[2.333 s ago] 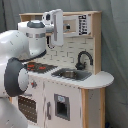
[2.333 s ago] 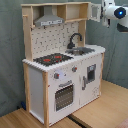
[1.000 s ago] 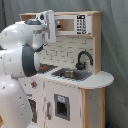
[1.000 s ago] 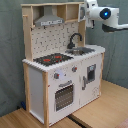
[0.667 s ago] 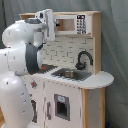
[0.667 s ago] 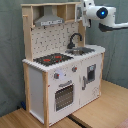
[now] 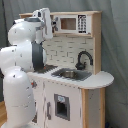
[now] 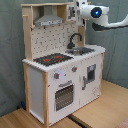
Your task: Play with the kitchen
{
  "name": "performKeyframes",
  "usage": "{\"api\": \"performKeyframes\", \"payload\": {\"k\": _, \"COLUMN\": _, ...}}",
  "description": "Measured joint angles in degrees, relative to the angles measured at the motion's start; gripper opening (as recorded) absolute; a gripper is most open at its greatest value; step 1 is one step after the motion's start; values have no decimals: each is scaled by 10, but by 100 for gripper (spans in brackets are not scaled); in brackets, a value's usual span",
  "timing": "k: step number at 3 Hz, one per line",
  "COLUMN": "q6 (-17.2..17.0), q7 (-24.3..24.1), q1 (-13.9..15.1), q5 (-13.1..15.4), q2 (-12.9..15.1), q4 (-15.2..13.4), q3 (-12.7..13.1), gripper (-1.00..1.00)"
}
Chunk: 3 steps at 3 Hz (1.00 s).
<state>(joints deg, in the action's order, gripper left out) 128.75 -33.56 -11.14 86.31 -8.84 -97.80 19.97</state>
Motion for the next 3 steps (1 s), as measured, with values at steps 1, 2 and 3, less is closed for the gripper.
{"api": "performKeyframes", "payload": {"k": 1, "q6": 44, "q7": 23, "q1": 21, "q5": 5, "q2": -8, "q4": 7, "q3": 18, "gripper": -100}}
{"api": "performKeyframes", "payload": {"k": 2, "q6": 20, "q7": 28, "q1": 21, "q5": 5, "q2": -40, "q4": -23, "q3": 59, "gripper": -100}}
{"api": "performKeyframes", "payload": {"k": 3, "q6": 16, "q7": 28, "q1": 21, "q5": 6, "q2": -45, "q4": -29, "q3": 64, "gripper": -100}}
